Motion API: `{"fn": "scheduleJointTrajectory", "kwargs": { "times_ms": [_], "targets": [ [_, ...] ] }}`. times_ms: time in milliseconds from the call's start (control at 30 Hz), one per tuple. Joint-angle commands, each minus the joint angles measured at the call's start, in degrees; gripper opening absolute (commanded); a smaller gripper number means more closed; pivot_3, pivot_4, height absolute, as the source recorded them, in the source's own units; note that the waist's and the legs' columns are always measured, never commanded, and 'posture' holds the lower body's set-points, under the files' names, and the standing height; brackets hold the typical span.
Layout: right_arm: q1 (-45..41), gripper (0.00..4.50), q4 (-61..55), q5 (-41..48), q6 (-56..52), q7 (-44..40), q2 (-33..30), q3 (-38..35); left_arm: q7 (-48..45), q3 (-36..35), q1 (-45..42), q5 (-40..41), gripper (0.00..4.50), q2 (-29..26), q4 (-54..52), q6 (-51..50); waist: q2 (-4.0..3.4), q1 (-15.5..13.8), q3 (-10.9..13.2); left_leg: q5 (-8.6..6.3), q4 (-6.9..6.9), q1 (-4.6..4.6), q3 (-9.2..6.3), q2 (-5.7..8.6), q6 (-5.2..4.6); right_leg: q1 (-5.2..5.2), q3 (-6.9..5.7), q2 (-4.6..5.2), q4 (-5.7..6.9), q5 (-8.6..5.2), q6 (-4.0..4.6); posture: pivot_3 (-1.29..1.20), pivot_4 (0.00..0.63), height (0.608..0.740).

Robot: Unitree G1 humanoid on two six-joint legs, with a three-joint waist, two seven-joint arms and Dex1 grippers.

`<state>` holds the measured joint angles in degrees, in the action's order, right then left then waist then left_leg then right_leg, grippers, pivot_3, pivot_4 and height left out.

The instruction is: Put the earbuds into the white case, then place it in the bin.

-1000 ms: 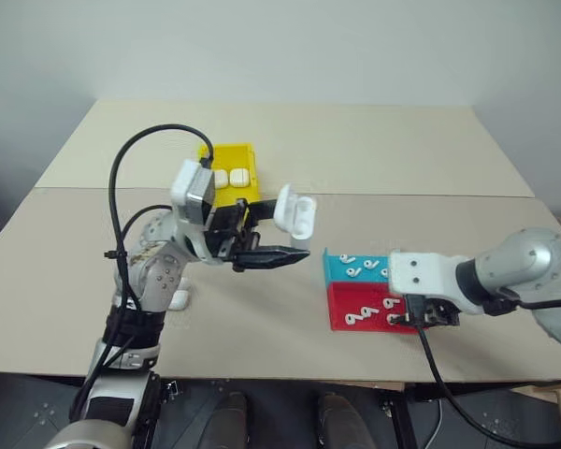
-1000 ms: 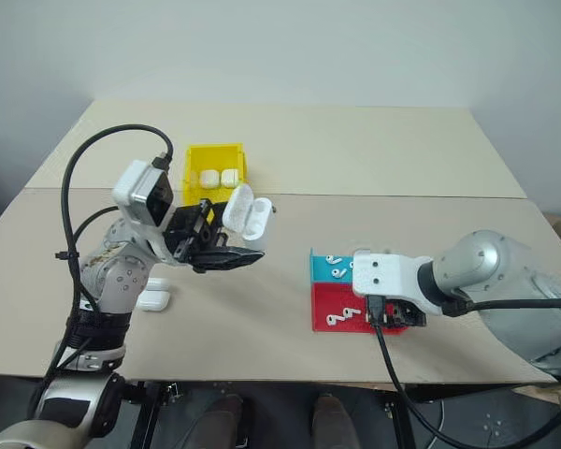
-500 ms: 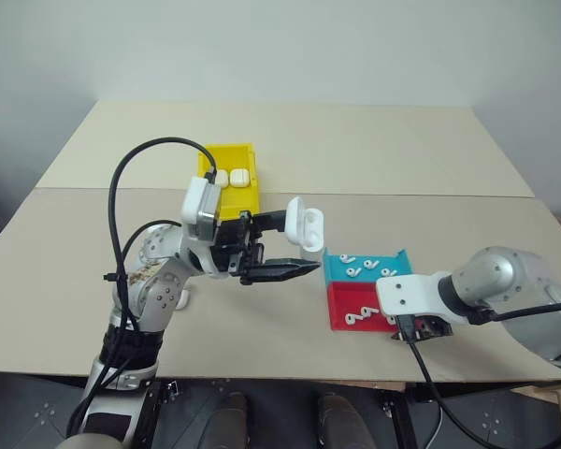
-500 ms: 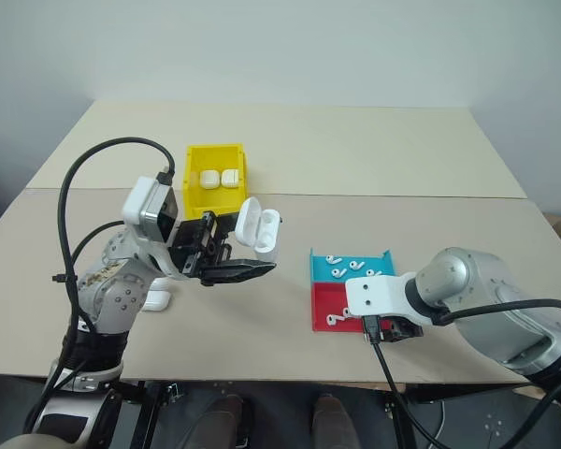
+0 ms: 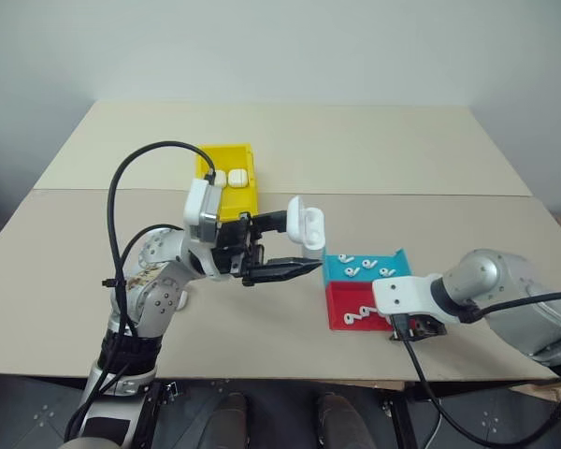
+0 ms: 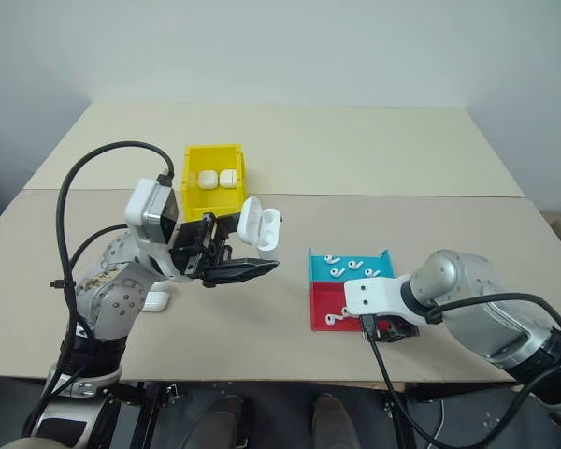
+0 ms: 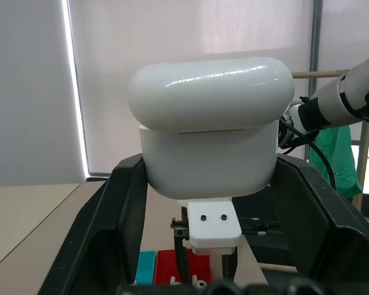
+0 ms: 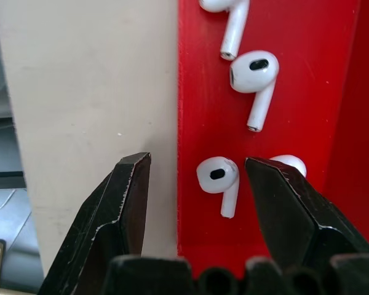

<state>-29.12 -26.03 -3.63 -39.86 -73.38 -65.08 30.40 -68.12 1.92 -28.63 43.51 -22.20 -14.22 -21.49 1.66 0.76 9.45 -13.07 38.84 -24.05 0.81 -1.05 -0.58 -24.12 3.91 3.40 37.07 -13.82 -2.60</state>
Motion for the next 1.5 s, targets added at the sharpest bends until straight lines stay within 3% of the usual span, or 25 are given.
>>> {"fn": "scheduleJointTrajectory", "kwargs": {
  "times_ms": [33,567,800,1067,1167,1300,1400,1500],
  "targets": [
    [0.27,2.91,0.30,-1.35,1.41,-0.48,0.00,-0.93,0.61,-1.15,-0.73,1.85,2.74,0.02,-2.43,-0.05,0.00,0.00,0.00,0.00,0.00,0.00,0.00,0.00,0.00,0.00,-0.01,0.00,0.00,0.00,0.00,0.00,0.150,0.740],
    [1.93,2.91,3.35,-3.68,5.57,-0.92,1.11,-1.92,1.91,-1.56,0.43,3.70,2.74,-0.68,-5.04,-1.58,0.00,0.00,-0.01,0.00,0.01,0.14,-0.01,0.00,0.00,0.16,-0.01,0.00,-0.01,0.00,0.00,0.00,0.150,0.740],
    [3.18,0.73,3.75,-4.46,7.39,-1.03,1.63,-2.68,2.17,-1.64,0.21,4.27,2.74,-1.11,-5.44,-1.98,0.01,0.27,0.00,-0.01,-0.02,0.59,0.01,-0.02,0.00,0.65,-0.03,-0.02,-0.10,0.00,0.00,0.00,0.150,0.740],
    [3.78,0.62,2.72,-3.21,5.47,-1.32,2.49,-4.78,2.66,-1.79,0.14,4.99,2.74,-1.51,-6.01,-2.60,0.01,0.19,-0.01,-0.02,-0.07,0.91,0.02,-0.02,0.00,1.02,-0.10,-0.02,-0.23,-0.03,-0.02,0.00,0.150,0.740],
    [3.81,0.62,1.04,0.72,2.43,-2.76,2.45,-8.29,2.73,-1.96,0.14,5.31,2.74,-1.66,-6.04,-2.78,0.00,0.18,0.00,-0.02,-0.07,0.88,0.00,-0.02,0.00,0.98,-0.09,-0.02,-0.22,-0.03,-0.01,0.00,0.150,0.740],
    [4.88,0.62,-1.02,13.37,-0.84,-4.38,4.15,-20.40,2.29,-2.22,-0.28,5.49,2.74,-1.84,-5.12,-2.76,0.00,0.10,0.00,-0.03,-0.11,0.81,-0.06,-0.02,-0.02,0.91,-0.10,-0.01,-0.23,-0.04,-0.01,0.00,0.150,0.740],
    [7.54,0.62,-0.70,25.80,0.26,-1.47,11.83,-36.28,2.09,-2.19,-1.29,5.30,2.74,-1.73,-3.62,-2.77,0.02,-0.01,0.01,-0.05,-0.11,0.79,-0.19,-0.02,-0.06,0.96,-0.13,-0.02,-0.30,-0.03,-0.02,0.00,0.150,0.740],
    [7.45,0.62,-0.79,33.41,-1.80,5.28,19.02,-45.91,2.19,-2.13,-2.11,5.17,2.74,-1.58,-2.74,-2.90,0.02,-0.12,0.01,-0.05,-0.10,0.77,-0.20,0.00,-0.06,0.98,-0.17,0.01,-0.29,-0.03,-0.02,0.00,0.150,0.740]
  ]
}}
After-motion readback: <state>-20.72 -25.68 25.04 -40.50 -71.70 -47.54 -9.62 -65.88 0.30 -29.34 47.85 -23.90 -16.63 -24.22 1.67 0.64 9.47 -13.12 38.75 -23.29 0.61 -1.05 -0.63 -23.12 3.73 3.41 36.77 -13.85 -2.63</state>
